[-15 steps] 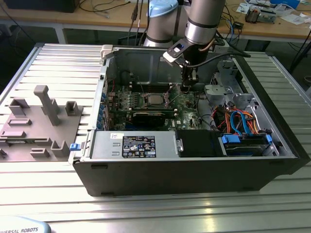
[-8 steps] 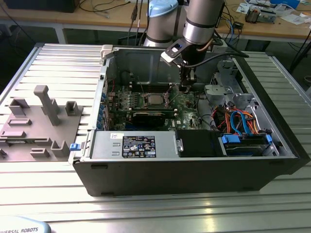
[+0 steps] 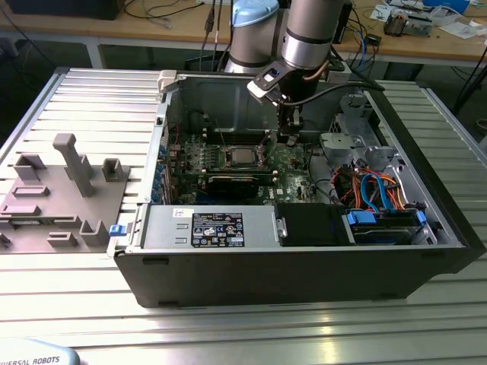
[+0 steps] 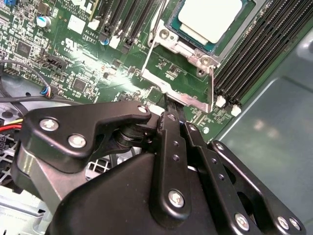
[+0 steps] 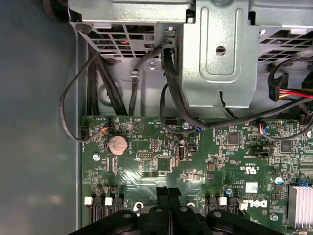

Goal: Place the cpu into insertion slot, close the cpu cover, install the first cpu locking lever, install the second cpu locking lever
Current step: 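Close the cpu cover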

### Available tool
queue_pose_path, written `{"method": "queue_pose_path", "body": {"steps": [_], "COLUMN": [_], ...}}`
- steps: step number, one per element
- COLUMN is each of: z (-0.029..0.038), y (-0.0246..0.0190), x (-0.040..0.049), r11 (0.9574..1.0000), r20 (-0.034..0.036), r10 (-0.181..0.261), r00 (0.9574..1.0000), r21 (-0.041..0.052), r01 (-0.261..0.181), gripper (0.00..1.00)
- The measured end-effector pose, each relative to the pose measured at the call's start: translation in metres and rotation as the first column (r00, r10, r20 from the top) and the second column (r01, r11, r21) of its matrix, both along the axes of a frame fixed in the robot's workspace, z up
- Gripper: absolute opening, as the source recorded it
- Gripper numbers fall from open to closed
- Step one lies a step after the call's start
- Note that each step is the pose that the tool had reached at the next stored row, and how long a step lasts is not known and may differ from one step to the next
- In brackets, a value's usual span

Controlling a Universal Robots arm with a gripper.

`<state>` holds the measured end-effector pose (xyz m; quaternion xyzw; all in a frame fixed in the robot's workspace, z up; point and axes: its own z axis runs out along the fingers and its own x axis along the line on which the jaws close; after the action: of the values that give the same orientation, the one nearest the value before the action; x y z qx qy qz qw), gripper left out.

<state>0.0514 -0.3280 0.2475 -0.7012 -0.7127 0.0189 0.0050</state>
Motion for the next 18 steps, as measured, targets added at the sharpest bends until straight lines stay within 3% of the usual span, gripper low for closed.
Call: {"method": "queue_pose_path", "body": {"steps": [18], "z": [-0.0005], "y": [0.0], "x": [-0.0174], "r11": [1.0], "r20": [0.0], "r10": [0.0], "r00": [1.0], "r21": [0.0001], "r01": [0.0], "gripper": [0.11]}}
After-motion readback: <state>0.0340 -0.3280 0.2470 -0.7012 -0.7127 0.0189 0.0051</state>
